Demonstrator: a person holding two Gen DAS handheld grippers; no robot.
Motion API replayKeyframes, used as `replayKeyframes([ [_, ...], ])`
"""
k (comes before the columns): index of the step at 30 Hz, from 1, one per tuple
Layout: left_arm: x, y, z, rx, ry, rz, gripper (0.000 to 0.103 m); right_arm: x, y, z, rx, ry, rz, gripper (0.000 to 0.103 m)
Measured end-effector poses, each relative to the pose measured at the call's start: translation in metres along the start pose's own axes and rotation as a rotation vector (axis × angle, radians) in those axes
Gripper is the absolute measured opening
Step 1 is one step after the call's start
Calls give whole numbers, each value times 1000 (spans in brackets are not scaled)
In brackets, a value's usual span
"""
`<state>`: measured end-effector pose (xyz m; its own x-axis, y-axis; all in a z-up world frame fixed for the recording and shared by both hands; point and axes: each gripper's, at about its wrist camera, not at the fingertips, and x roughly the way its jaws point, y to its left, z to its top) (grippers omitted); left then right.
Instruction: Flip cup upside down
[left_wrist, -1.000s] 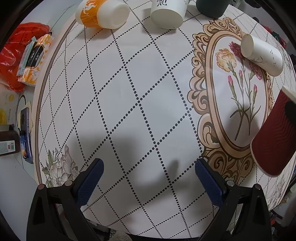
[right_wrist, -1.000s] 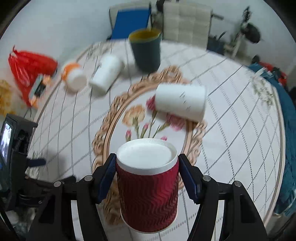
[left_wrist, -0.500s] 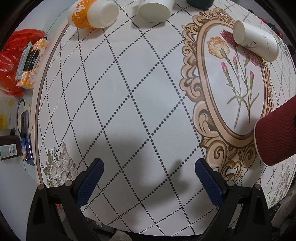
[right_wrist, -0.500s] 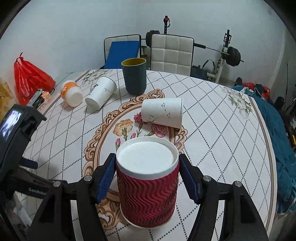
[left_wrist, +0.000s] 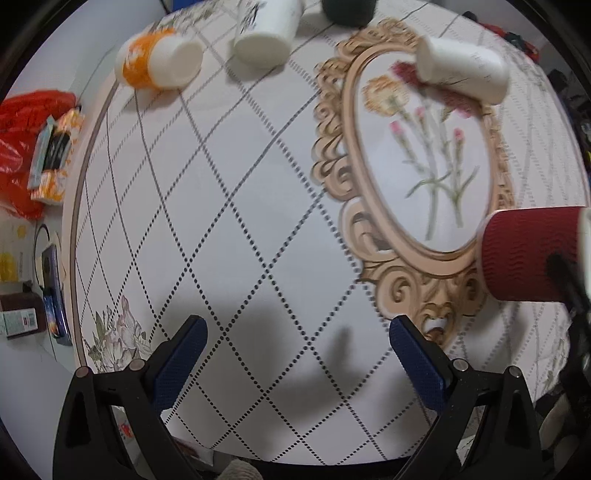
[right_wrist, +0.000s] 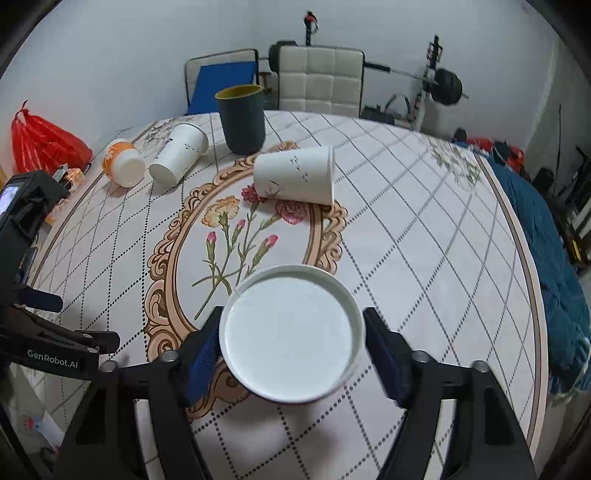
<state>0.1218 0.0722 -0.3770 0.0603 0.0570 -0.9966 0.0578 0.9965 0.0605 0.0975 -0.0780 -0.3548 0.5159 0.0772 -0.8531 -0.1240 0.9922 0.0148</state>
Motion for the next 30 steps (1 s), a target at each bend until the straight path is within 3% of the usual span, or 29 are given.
replayKeyframes([
  [2, -13, -5, -6, 23, -32, -2, 101, -8, -6, 1, 44, 36, -2, 95],
  [8, -64, -26, -31, 55, -138, -15, 101, -46, -27, -6, 171, 139, -83, 96],
  [10, -82, -31, -21, 58, -162, -21, 101, -63, -35, -10, 217, 165, -122, 96],
  [15, -121, -50, -35, 62, -233, -37, 101, -111, -45, -14, 241, 147, -177, 96],
  [25, -214, -64, -87, 26, -376, -60, 101, -217, -51, -15, 227, 91, -159, 96],
  [30, -260, -65, -116, 17, -443, -63, 101, -283, -49, -18, 215, 17, -151, 96],
])
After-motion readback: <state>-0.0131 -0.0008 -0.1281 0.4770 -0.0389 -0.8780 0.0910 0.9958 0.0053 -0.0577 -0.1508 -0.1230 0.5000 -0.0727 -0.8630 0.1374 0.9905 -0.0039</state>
